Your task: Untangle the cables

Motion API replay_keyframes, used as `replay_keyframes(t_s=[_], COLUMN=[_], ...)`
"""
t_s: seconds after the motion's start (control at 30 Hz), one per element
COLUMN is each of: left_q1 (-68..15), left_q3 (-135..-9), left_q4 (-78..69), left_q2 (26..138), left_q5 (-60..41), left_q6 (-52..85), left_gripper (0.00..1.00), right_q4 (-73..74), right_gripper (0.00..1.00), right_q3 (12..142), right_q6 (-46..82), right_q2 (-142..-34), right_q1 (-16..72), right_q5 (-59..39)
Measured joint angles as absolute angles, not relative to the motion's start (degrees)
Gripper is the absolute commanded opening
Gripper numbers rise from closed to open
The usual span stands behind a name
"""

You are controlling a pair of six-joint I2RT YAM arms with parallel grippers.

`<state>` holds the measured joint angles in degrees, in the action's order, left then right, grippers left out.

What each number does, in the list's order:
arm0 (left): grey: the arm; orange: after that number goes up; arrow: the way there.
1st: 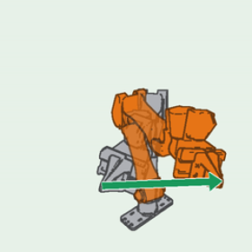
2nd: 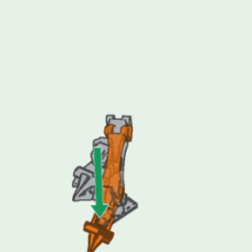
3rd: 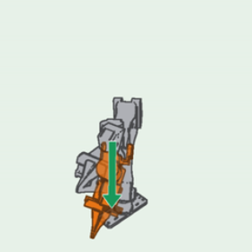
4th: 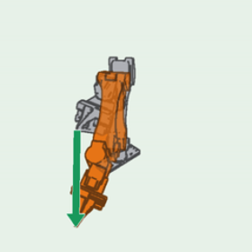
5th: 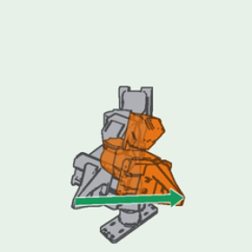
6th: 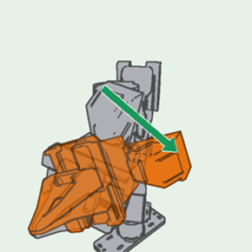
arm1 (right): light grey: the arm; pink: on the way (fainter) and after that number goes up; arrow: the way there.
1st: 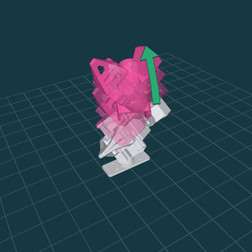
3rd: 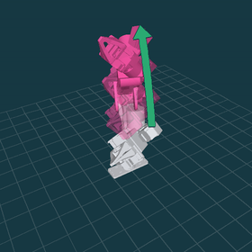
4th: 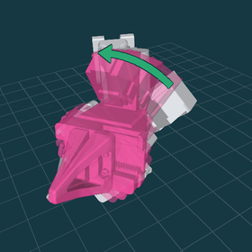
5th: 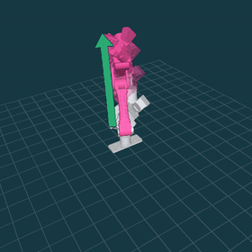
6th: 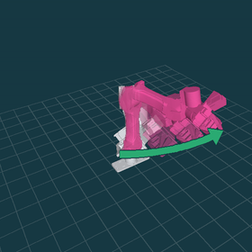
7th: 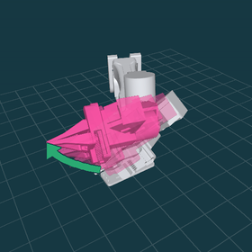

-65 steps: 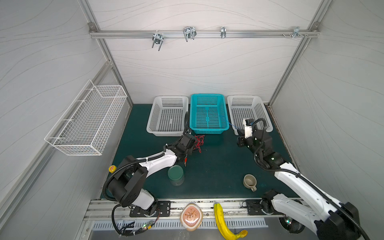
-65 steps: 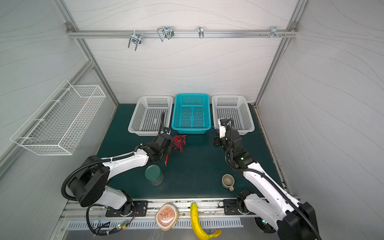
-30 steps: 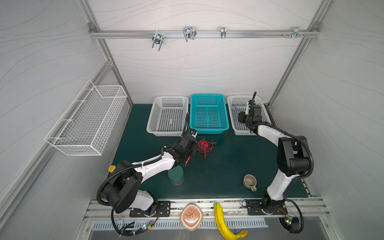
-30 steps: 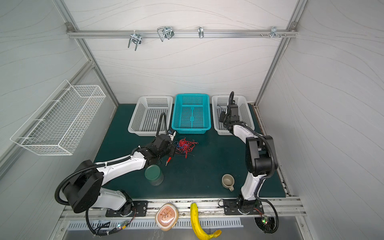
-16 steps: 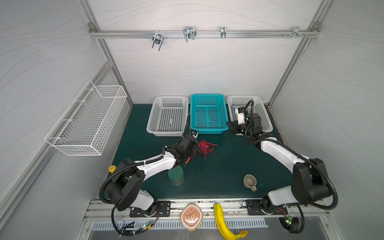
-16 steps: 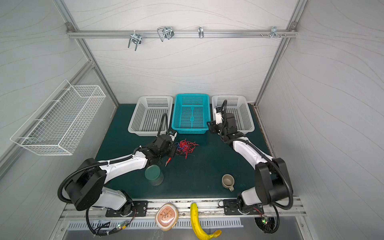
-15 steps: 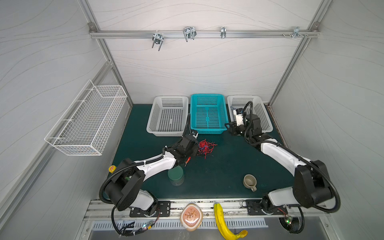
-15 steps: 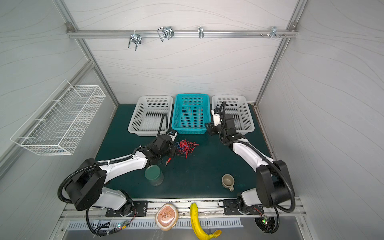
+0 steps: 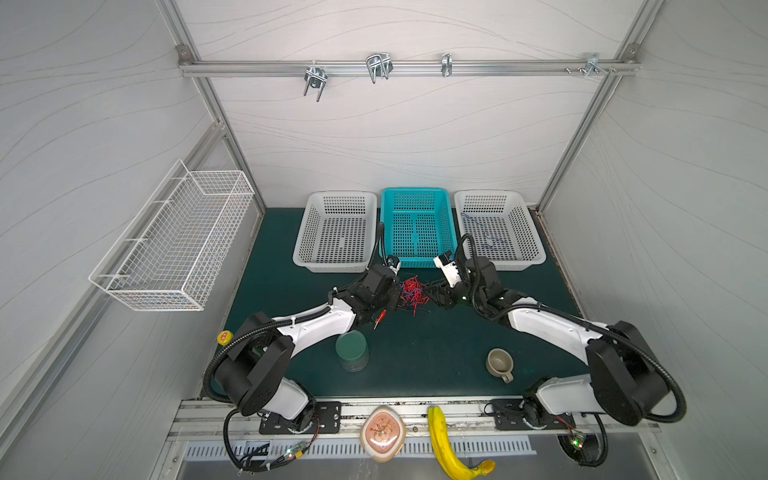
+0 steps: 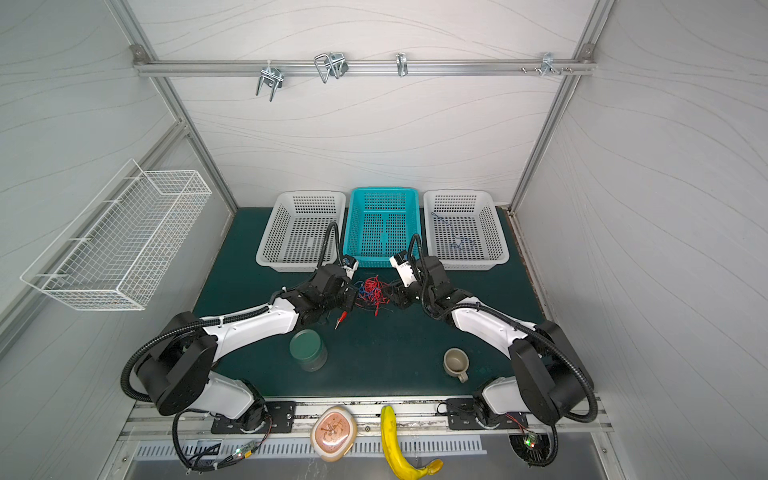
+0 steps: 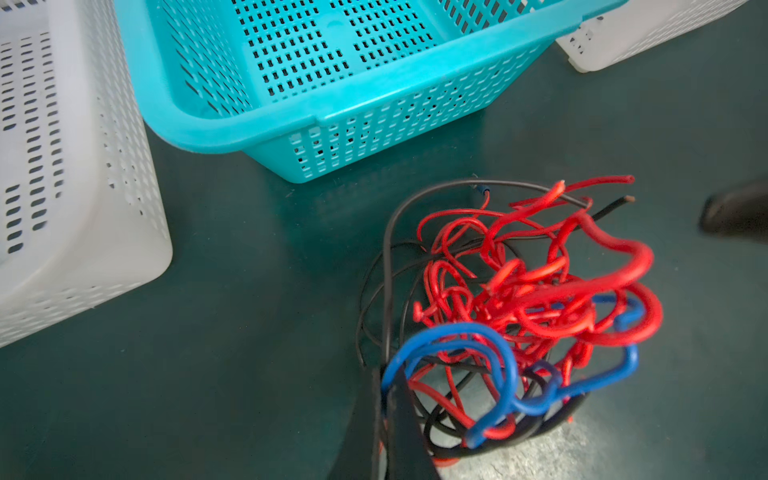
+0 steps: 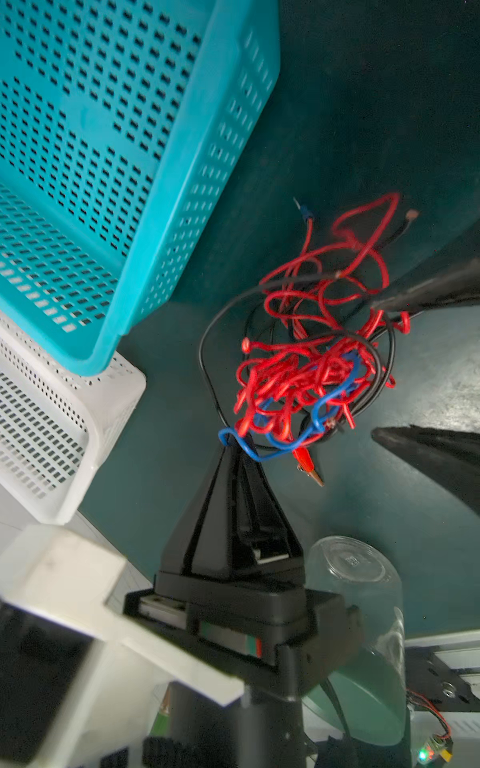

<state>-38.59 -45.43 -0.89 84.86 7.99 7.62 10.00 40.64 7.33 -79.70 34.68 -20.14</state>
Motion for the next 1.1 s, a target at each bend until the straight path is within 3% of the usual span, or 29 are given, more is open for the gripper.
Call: replay_keyframes(t_s=[0.63,1.1], left_q1=[-38.6,-38.5], left_q3=[-45.6,-45.8], left_q4=[0.6,2.1], left_q2=[84.9,85.4], left_q5=[8.3,10.0], left_q6=[7.7,7.7], left_gripper=[0.00,0.00], right_q4=[11.6,10.9], right_gripper=[0.22,0.27], right_q3=[46.2,47.7], right_q6=[5.8,4.4], right_q2=[-87.9,-90.3], right_q1=[37.9,40.1], right_q5=[-18.9,-17.4])
